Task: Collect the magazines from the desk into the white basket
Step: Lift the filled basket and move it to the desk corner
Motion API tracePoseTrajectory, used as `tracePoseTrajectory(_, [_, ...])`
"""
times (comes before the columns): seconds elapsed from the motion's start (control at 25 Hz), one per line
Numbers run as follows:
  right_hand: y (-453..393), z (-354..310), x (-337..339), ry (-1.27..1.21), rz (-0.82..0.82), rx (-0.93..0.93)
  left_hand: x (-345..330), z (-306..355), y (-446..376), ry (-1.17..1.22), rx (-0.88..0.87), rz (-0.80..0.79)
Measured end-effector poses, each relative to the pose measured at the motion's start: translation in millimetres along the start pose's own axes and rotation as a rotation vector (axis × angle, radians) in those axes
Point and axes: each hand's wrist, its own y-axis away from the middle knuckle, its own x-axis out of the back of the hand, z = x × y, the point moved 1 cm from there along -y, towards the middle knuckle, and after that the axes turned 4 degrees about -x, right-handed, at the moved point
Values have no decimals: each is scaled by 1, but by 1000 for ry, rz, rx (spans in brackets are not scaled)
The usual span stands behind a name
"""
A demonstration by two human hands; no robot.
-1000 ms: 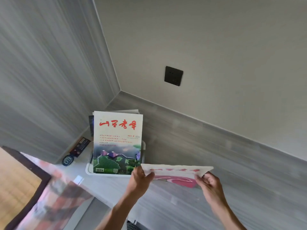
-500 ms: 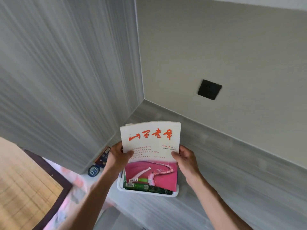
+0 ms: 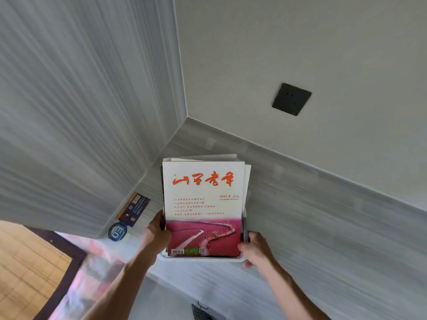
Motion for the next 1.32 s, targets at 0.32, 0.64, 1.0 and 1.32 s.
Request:
tracePoseTrajectory(0.32, [16, 91, 75, -10, 91, -32, -77, 0, 68, 103, 32, -199])
tracePoseTrajectory(0.64, [34, 175, 132, -42, -12, -3, -141, 3, 99, -68, -101, -450])
tracePoseTrajectory(1.0, [-2, 67, 170, -581, -293, 415, -147, 95, 72, 219, -244, -448])
tracePoseTrajectory(1.32, [55, 105, 170, -554, -226, 714, -126, 81, 108, 164, -565, -498])
